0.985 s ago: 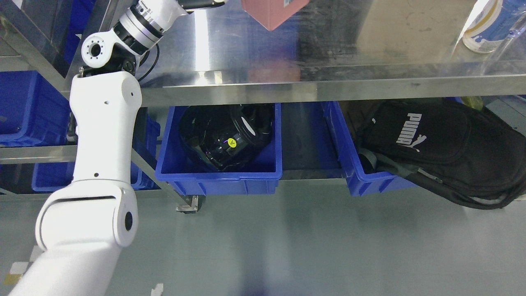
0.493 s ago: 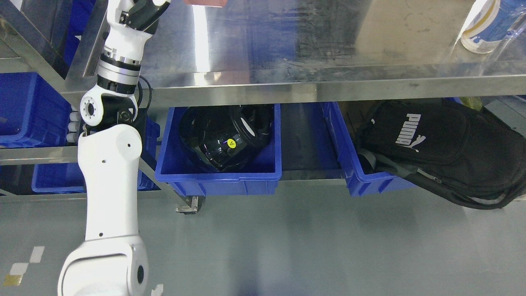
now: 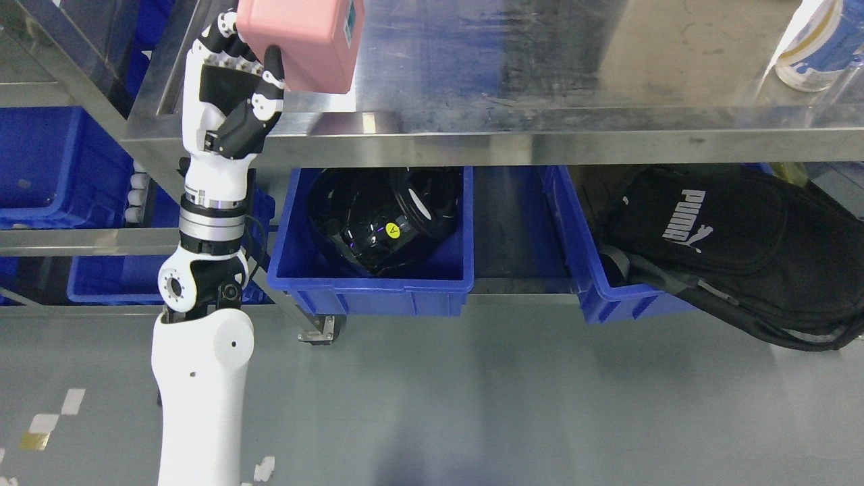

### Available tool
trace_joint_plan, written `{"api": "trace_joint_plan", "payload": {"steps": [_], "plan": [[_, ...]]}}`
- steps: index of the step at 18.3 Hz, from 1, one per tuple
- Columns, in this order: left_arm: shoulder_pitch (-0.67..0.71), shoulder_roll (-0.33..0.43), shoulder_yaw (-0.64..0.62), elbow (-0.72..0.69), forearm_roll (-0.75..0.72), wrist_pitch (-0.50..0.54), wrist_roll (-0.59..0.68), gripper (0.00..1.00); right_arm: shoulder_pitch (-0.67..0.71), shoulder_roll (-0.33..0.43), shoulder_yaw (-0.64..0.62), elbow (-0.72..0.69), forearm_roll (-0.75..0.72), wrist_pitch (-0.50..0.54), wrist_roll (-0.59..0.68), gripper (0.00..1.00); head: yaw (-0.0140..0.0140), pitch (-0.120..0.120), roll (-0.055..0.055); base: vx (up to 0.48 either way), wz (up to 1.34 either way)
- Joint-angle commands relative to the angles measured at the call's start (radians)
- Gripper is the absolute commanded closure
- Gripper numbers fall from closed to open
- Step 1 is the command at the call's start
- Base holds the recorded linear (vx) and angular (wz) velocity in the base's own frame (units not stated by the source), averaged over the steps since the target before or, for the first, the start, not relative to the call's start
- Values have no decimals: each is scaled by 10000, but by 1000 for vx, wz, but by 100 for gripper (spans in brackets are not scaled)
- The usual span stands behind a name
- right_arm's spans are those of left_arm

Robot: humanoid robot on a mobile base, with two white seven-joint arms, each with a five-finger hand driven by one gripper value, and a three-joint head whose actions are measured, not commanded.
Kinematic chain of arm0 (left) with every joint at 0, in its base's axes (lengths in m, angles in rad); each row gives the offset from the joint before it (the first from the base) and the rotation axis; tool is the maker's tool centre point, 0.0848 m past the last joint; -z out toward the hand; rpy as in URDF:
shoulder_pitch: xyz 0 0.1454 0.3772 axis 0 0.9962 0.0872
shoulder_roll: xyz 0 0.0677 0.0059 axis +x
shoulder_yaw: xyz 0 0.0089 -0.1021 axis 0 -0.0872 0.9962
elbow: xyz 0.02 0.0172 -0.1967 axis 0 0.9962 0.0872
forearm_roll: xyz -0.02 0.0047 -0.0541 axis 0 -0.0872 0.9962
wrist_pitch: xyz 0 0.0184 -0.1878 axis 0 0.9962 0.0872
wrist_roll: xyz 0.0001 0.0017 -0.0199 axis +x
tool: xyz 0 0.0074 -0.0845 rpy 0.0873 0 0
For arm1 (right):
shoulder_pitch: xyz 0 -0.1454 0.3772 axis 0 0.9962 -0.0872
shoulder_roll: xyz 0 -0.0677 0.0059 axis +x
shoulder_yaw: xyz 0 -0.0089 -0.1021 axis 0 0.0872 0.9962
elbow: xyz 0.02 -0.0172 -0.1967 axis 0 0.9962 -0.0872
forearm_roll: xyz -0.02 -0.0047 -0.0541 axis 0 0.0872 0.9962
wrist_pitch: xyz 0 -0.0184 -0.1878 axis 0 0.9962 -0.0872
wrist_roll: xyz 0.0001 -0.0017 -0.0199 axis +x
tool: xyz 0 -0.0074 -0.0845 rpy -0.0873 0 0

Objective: Place storage box into left shelf container
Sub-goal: 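Hold the pink box aloft in the left hand while turning to the rack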

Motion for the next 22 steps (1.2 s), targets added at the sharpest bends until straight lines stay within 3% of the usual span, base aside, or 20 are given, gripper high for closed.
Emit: {"api": "trace_joint_plan", "payload": {"steps": [1,8,22], "plan": [[1069,166,-752,-1985,63,-131,4,99,-32,-174,0,-175,-215,8,-9,0,0,0,0,-54,265],[1697,166,-783,-1985,63,-330,-73,99,-32,-174,0,-175,-215,-7,-9,0,0,6,0,-66,601],[2266,166,-338,-1954,63,-376,-103,99,-32,-174,0,-175,-215,-8,-9,0,0,12,0,31,1168]]}}
